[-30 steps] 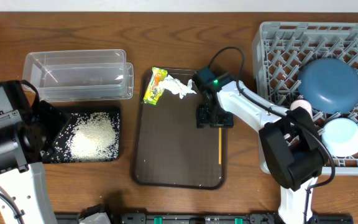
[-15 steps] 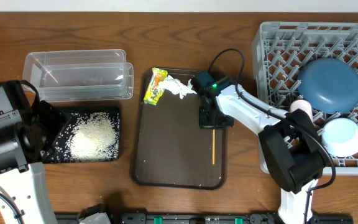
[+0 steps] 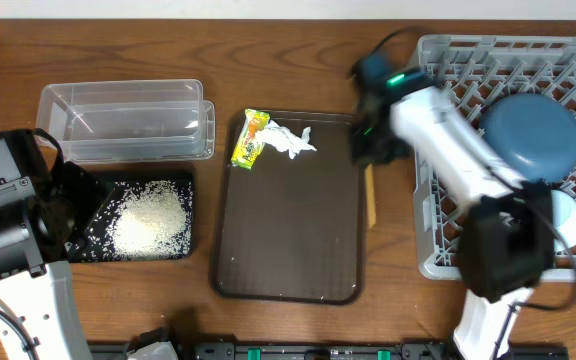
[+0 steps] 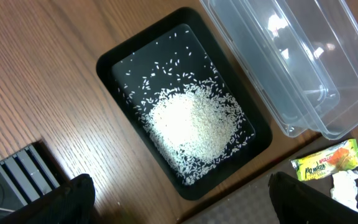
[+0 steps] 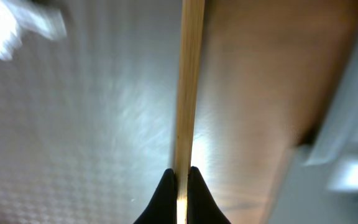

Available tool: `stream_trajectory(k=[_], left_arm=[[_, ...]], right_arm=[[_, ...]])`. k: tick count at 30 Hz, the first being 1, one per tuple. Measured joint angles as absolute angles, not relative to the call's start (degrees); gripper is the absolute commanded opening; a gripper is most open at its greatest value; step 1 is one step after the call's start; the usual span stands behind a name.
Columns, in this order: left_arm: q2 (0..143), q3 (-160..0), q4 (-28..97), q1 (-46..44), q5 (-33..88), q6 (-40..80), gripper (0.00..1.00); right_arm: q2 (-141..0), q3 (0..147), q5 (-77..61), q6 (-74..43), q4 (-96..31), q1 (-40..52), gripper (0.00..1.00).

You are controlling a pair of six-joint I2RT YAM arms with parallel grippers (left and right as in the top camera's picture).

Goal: Sort waste into correct bins and load items into the dishwasher rack
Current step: 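Carry the wooden stick to the rack and stand it at the left edge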

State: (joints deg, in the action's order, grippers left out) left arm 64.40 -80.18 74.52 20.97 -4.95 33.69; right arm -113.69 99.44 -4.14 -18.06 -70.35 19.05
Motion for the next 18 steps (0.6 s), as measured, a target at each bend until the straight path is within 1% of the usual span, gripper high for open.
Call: stream_trajectory(k=[5, 9, 13, 17, 18], left_arm=[[64.4, -80.2, 74.5, 21.0, -5.0, 33.7, 0.92], [64.4, -80.2, 74.5, 21.0, -5.0, 33.7, 0.92], [64.4, -80.2, 74.5, 21.0, -5.0, 33.7, 0.92], [64.4, -80.2, 74.5, 21.0, -5.0, 33.7, 0.92], [64.4, -80.2, 74.5, 21.0, -5.0, 33.7, 0.92]], right_arm=[[-106.8, 103.7, -4.7, -8.2, -67.2, 6.8, 0.01], [-104.8, 104.3, -7.4, -1.4, -64.9, -0.5, 0.01], [-106.4, 104.3, -9.9, 2.0, -63.0, -4.4, 0.01], [-108.6, 104.3, -13.2, 3.8, -62.0, -5.7, 0.06], [-109.3, 104.3, -13.9, 4.1, -61.7, -5.6, 0.10]])
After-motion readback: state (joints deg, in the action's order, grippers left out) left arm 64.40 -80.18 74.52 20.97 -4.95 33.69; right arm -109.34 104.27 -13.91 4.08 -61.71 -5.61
